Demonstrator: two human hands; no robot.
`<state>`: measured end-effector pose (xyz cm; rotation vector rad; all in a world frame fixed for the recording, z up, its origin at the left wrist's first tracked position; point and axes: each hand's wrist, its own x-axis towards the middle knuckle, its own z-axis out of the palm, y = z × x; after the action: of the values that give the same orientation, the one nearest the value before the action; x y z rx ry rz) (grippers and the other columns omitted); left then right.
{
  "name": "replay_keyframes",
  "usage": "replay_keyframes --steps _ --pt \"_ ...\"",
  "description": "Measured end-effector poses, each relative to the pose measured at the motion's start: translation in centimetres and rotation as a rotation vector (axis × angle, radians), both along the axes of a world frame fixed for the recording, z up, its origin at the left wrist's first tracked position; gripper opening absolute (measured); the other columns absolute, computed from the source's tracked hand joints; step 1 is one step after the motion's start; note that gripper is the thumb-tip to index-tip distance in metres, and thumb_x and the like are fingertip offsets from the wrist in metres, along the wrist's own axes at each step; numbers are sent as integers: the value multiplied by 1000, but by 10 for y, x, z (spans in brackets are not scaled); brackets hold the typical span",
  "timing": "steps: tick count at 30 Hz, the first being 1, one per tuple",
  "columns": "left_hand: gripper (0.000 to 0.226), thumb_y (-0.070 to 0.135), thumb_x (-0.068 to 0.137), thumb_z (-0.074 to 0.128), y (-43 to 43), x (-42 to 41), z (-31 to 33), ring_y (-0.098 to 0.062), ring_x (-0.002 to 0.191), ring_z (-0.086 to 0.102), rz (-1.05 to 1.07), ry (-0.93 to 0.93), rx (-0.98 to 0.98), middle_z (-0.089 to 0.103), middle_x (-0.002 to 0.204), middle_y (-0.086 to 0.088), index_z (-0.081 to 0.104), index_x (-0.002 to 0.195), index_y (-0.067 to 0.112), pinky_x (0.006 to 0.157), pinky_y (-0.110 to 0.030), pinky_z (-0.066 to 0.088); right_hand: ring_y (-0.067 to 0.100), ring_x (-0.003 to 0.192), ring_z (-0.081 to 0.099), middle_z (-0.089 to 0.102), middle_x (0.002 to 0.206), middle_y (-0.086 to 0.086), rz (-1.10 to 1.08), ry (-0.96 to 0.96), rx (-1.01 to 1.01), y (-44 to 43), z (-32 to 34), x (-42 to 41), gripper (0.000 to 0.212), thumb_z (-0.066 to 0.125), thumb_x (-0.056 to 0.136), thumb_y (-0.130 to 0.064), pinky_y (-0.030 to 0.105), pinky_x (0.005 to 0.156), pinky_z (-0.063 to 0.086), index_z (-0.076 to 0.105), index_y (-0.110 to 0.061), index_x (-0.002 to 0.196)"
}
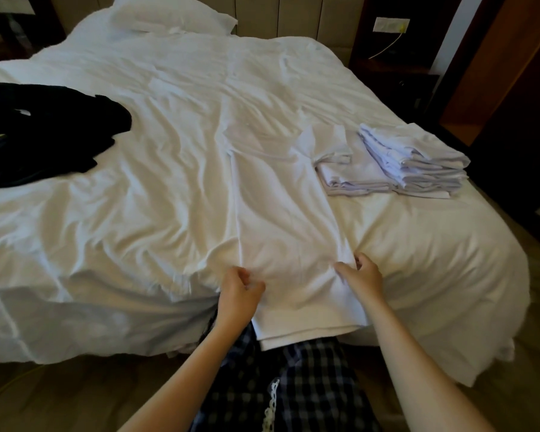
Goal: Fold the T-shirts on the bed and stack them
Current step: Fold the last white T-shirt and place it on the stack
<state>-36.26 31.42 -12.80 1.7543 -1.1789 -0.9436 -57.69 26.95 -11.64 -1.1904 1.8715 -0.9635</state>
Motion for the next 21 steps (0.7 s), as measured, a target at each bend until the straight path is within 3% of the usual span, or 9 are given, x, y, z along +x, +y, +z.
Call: replay_keyframes --steps 2,4,7,9,13,16,19,21 --pt "34 13 82 69 4 -3 -4 -16 77 49 73 64 20 45 85 2 39 97 11 57 -16 39 13 56 42 47 62 0 -67 4 -45 9 -9 -6 28 69 81 -19 24 48 31 47 -10 67" --pt "47 17 82 71 6 -9 -9 -23 96 52 95 123 88 47 102 -1 36 112 8 71 -22 42 15 55 40 44 57 0 -96 -50 -42 17 -18 -10 35 73 81 -21 17 43 30 46 -11 61" --pt "69 22 81 72 6 -15 -12 -28 118 50 108 254 238 46 119 -2 32 134 2 87 -30 42 11 65 53 57 73 -1 -12 -260 134 26 -24 -11 16 70 84 -18 11 43 40 59 -8 86" --pt "62 18 81 72 8 -17 -15 -29 117 52 57 320 318 53 129 -10 44 133 1 88 -33 45 12 72 57 61 86 2 -7 -338 190 30 -28 -10 23 70 83 -12 16 49 45 56 -9 101" --pt "45 6 81 69 20 -9 -10 -30 103 57 55 459 344 60 120 -15 54 123 -2 84 -37 48 23 78 59 61 101 13 -153 -461 124 34 -30 -10 38 72 77 -3 27 54 47 53 -3 109" --pt "38 2 82 67 22 5 -5 -32 99 58 80 488 319 61 113 -15 55 117 -1 84 -40 48 20 71 62 67 86 9 -13 -508 249 42 -26 -9 26 71 79 -10 27 56 48 62 -3 102" --pt "29 3 83 66 25 15 -3 -27 97 56 -3 293 326 60 109 -11 56 110 3 85 -37 47 9 39 41 48 50 -2 105 -333 469 53 -29 -2 23 73 80 -22 18 41 30 53 -11 80" --pt "30 4 82 66 28 19 -2 -25 98 55 -52 201 341 61 109 -9 56 111 6 89 -37 47 7 33 35 42 44 -3 79 -353 457 55 -30 -2 23 72 80 -18 16 37 26 51 -10 78"
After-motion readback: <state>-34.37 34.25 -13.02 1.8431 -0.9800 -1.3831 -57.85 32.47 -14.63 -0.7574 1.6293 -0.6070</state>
